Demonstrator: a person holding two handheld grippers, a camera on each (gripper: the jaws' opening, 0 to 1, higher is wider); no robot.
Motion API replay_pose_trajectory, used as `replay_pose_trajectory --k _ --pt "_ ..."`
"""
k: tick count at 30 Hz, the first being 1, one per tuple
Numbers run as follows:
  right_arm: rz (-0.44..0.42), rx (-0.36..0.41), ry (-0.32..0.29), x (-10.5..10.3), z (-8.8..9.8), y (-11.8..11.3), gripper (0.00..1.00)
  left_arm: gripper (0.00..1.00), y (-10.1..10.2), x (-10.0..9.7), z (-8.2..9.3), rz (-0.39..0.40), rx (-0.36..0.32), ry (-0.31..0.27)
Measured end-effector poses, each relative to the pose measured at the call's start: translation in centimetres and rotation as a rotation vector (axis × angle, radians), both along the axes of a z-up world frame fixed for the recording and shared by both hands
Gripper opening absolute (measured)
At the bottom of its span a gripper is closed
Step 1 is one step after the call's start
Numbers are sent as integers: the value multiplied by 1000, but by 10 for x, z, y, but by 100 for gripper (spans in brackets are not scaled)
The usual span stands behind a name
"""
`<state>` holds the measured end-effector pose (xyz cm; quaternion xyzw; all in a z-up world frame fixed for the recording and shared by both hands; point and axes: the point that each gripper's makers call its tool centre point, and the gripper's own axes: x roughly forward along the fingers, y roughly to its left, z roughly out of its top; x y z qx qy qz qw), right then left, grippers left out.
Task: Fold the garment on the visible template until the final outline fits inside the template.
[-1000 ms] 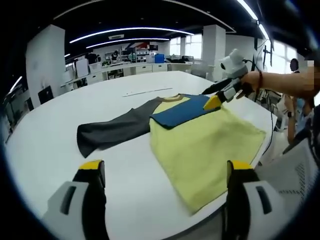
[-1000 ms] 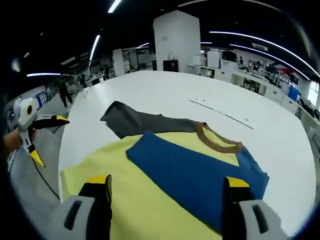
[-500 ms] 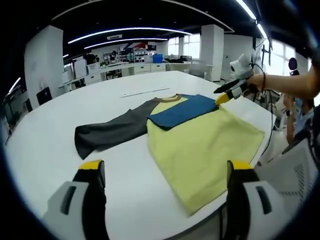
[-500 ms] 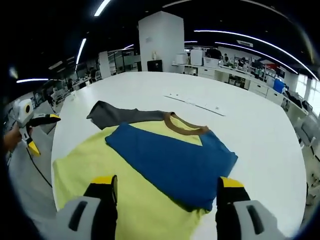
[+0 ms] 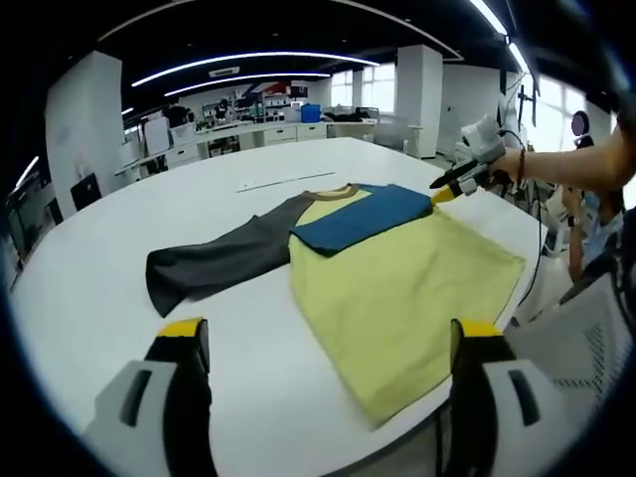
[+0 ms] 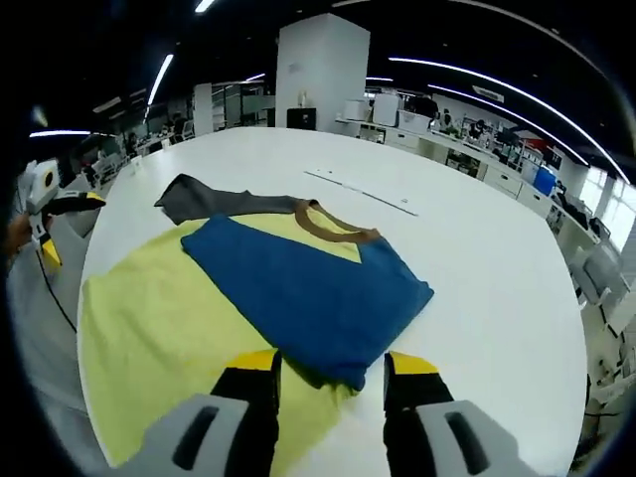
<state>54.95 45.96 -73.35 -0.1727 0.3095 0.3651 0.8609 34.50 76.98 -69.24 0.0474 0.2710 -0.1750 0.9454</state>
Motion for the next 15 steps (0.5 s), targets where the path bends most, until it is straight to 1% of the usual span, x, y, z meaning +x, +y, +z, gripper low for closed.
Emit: replay_pose_trajectory --k 4,8,10,12,15 --pt "1 -19 5 2 -4 -6 33 98 2 -1 -2 2 3 8" --pt "21 -69 -7 2 -8 -13 24 98 2 -2 -2 10 -6 9" --pt "24 -82 -6 3 -11 -14 23 98 3 -2 -3 11 -7 11" --pt "39 -94 -25 5 -12 -15 21 97 3 -3 -3 13 -4 14" --pt "72 -136 -48 6 -14 -15 11 97 4 -3 -2 18 -7 10"
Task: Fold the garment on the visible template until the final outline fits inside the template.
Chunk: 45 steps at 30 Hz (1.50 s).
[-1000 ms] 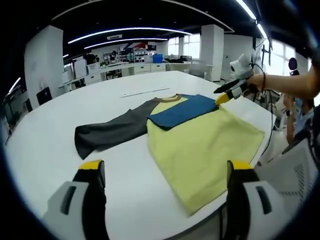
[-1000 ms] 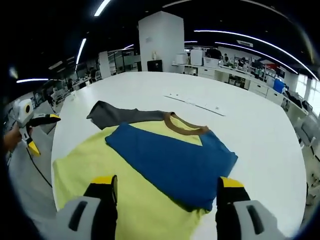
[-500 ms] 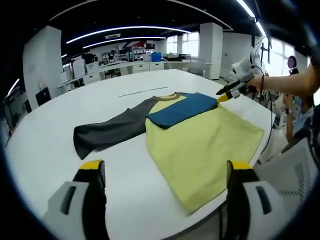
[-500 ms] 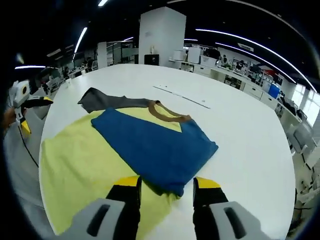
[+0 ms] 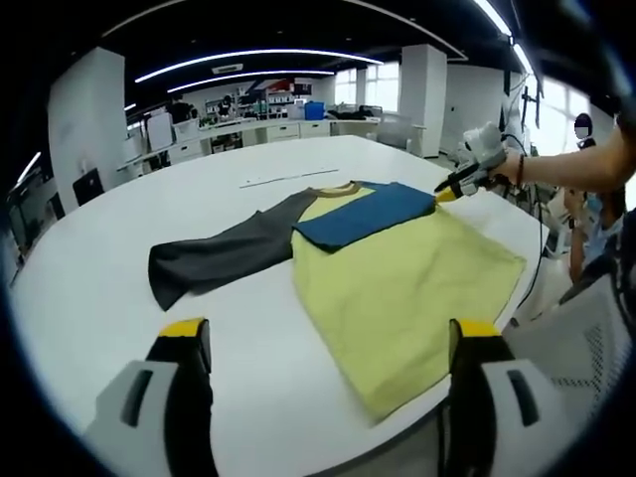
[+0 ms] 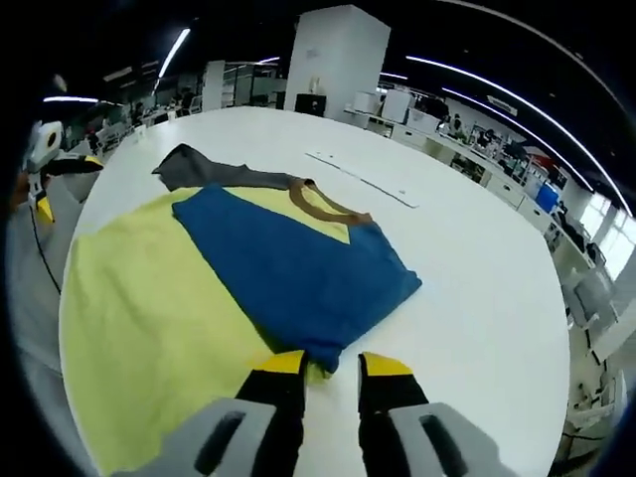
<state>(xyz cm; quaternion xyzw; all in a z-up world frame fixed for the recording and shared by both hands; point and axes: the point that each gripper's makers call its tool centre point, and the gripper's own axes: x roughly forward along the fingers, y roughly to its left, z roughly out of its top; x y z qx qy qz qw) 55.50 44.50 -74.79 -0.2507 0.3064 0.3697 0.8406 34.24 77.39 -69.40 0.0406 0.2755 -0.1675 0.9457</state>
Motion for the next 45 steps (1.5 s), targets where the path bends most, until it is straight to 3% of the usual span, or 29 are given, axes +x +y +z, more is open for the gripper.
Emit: replay_pose_trajectory --k 7,17,23,29,34,39,45 --pt "25 -60 -15 -2 -6 1 0 97 1 -1 0 7 0 3" --pt "5 -52 -5 -14 -17 -2 0 97 2 -2 -3 9 2 16" --pt "-50 -25 6 -11 -14 -5 0 97 2 -1 -3 6 3 18" --pt "-153 49 42 -10 -13 -9 10 96 2 -2 -3 9 -1 21" --pt "-266 200 96 -8 -6 -4 10 96 3 -3 -2 9 0 20" --pt "-348 211 140 -9 -19 -9 10 96 3 -3 -3 11 -2 21" --pt "-480 305 175 -13 -26 -6 7 96 3 -4 -3 15 0 26"
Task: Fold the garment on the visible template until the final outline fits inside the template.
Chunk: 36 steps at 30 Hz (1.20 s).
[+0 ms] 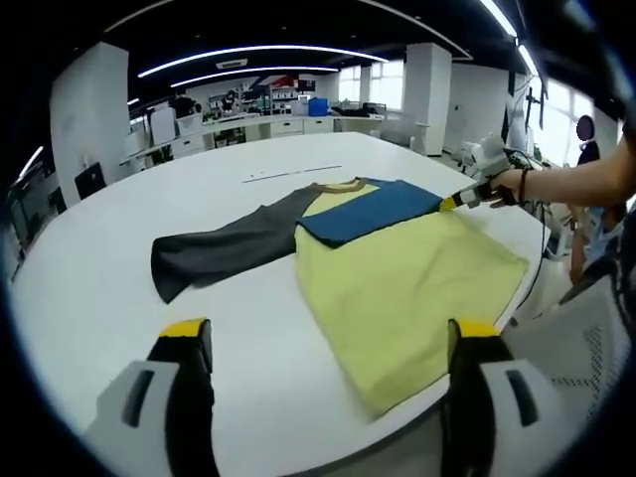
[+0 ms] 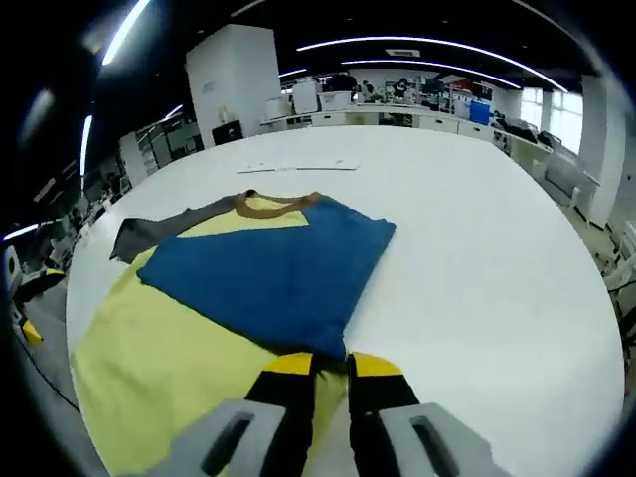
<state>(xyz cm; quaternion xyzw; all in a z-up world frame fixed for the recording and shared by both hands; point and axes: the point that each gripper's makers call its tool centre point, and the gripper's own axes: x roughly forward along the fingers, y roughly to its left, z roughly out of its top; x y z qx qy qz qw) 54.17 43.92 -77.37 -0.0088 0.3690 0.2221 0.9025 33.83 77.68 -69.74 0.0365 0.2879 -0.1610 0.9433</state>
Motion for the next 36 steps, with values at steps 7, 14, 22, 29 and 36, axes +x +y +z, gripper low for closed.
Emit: replay_pose_trajectory --k 7,14,22,29,36 --pt "-81 14 -30 0 -1 -2 0 96 1 -1 -1 5 2 5" --pt "-97 -16 -55 3 -1 -6 0 96 4 1 -1 16 4 0" --pt "-51 -60 -56 5 0 -11 0 96 7 3 -1 28 4 -1" --pt "-28 -71 -58 8 0 -13 0 96 9 3 -2 34 9 4" --pt "-22 -93 -57 14 2 -23 0 96 11 3 -2 40 14 7"
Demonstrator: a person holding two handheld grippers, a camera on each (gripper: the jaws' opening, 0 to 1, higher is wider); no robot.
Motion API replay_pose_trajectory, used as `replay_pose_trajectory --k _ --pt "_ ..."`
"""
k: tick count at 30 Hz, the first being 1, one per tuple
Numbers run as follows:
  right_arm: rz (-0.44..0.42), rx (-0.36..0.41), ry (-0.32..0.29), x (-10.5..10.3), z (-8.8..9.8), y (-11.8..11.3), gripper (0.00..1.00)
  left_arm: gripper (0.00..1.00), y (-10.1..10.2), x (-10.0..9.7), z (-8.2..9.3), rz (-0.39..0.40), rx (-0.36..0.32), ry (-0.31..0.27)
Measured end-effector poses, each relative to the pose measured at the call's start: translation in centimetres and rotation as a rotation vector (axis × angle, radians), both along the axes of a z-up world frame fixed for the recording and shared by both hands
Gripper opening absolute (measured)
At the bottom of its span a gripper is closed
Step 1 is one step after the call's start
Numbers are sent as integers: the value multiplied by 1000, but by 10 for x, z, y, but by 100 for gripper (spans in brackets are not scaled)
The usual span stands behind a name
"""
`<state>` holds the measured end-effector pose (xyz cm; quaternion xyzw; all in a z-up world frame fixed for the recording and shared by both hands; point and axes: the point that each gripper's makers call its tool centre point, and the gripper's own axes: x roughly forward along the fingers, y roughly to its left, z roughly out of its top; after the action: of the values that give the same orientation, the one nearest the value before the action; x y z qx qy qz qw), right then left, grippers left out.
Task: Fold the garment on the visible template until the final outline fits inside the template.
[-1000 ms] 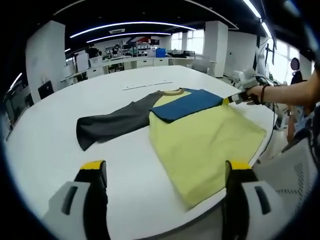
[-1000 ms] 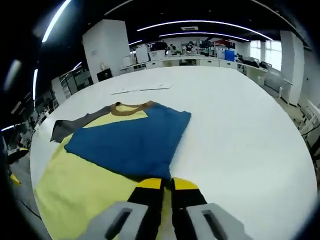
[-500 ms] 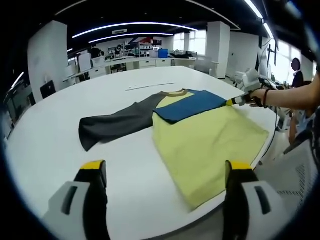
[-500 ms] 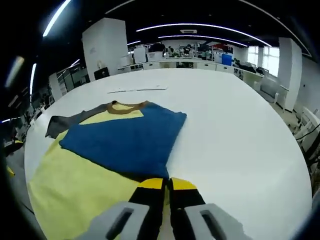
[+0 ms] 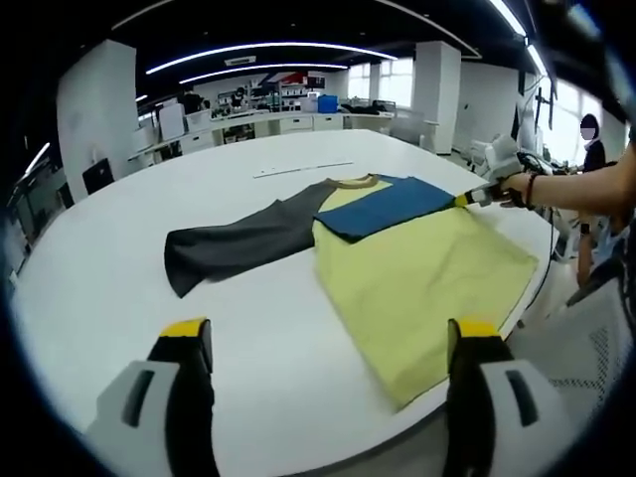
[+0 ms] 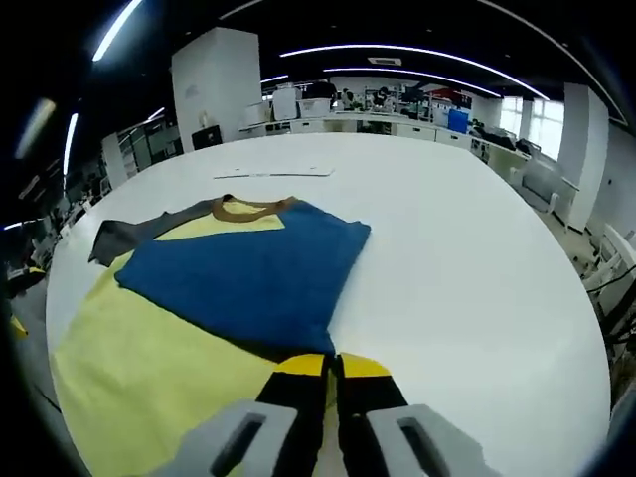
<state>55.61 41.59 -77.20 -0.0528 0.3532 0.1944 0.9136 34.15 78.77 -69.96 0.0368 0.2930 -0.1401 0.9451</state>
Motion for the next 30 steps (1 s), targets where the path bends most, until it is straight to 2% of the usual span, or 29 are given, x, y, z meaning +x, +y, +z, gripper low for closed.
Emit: replay_pose_trajectory --k 10,19,21,23,24,28,30 --pt "30 -31 4 8 0 -17 0 95 5 1 0 21 -6 1" --pt "43 -25 6 12 0 -23 0 94 9 2 0 36 -12 4" --pt "35 -19 9 12 0 -23 0 94 9 2 0 38 -12 4" --pt "-25 35 31 12 0 -23 0 94 11 3 0 40 -11 5" --pt "-26 45 33 12 0 -23 0 94 11 3 0 42 -10 5" --pt "-37 58 21 11 5 -22 11 94 16 7 4 53 -8 -1" --pt "-29 72 16 10 10 -19 22 93 19 9 5 56 1 -4"
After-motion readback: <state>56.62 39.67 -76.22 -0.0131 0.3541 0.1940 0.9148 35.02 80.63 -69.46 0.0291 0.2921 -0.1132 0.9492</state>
